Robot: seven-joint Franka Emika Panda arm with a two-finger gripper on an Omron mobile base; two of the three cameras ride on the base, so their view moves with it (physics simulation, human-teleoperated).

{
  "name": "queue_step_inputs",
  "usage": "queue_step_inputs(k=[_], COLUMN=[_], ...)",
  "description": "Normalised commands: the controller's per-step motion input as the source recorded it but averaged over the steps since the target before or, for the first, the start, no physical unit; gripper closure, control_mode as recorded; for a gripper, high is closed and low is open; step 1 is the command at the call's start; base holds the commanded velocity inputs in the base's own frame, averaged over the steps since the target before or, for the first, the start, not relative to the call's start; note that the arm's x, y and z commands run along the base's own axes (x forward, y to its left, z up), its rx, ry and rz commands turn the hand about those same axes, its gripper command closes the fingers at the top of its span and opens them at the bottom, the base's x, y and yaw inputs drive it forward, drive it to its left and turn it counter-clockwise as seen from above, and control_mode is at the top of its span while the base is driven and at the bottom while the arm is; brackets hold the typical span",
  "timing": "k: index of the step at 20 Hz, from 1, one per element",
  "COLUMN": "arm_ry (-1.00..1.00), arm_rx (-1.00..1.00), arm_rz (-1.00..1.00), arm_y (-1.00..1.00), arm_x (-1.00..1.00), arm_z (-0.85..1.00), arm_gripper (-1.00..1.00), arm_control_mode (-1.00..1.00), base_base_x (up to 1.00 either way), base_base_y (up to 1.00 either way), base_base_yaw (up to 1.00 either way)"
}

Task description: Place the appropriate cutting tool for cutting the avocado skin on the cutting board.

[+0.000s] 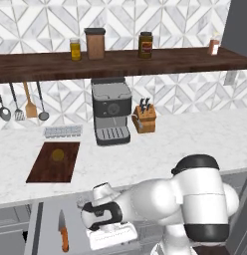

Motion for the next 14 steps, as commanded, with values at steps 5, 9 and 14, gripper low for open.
queue_step_inputs(k=[5,9,14], arm_ry=[0.01,-0.13,-0.22], arm_rx=[0.02,0.07,0.11], arm_rz=[0.02,0.01,0.02], arm_y=[0.02,0.00,-0.03], arm_x=[-0.80,-0.67,-0.03], arm_z=[-0.29,0.01,0.54], arm_gripper=[-1.00,-1.00,-1.00], arm_control_mode=[-1.00,-1.00,-1.00], base_base_x=[0.00,0.00,0.00], base_base_y=[0.00,0.00,0.00], base_base_yaw=[0.00,0.00,0.00])
